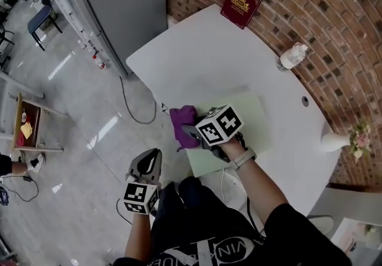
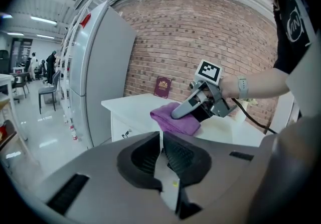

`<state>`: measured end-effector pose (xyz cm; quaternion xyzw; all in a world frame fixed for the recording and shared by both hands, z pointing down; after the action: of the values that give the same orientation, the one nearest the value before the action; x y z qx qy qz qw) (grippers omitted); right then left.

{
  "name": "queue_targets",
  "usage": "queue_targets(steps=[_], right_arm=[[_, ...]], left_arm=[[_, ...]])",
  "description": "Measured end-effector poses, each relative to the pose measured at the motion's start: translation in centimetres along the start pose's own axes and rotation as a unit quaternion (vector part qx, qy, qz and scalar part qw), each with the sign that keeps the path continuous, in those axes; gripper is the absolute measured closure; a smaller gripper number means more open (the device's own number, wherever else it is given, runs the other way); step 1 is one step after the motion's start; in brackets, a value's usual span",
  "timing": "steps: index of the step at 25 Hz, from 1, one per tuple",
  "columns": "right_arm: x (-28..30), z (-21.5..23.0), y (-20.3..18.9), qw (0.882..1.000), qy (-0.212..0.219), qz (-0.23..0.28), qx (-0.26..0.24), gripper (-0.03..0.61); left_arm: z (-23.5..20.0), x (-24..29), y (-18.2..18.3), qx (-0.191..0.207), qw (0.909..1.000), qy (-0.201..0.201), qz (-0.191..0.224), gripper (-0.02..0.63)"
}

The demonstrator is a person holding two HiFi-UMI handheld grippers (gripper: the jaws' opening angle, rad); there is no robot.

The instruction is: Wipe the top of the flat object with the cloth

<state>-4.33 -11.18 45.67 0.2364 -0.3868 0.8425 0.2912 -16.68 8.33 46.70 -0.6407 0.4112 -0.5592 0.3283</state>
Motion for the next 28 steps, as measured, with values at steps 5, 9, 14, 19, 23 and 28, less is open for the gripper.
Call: queue_targets(steps=[5,9,14,19,23,28], right_arm=[[-1.1,0.3,0.0,1.0,-0.01,0.025,0.007,0.517],[-2.4,1.3,-0.5,1.0,-0.022,0.018,0.012,0.517],[-5.5,3.2,-1.8,0.998,-0.062,0.019,0.016,0.517],[-10.1,6.2,-4.2,0.993,-0.102,0.037,0.049,0.517],[-14.1,9.0,-6.0,0.984,-0.154,0.046,0.082,0.516],[-17.8,11.8,-7.0,0.974,-0.19,0.055,0.113,0.516]], left_arm=[[-0.6,0.5,0.0,-0.011,0.9999,0.003,-0.003,0.589],[-0.1,1.1,0.9,-0.004,1.0,-0.007,0.0,0.589],[0.6,2.0,1.3,0.008,0.9997,-0.022,-0.004,0.589],[0.5,2.5,1.3,0.008,0.9995,-0.028,-0.01,0.589],[0.3,2.7,1.6,0.006,0.9995,-0.027,-0.014,0.589],[0.0,2.8,1.9,0.004,0.9996,-0.026,-0.012,0.589]])
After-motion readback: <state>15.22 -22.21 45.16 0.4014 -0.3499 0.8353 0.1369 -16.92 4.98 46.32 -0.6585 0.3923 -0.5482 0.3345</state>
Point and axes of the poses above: the fingertips, and each gripper's own axes: x forward along the fingers, z to its right, y out of its top, the point moved 9 cm from there along -x, backward along the fingers, and after that the axes turned 9 degrees about y, right-handed, at the moved point
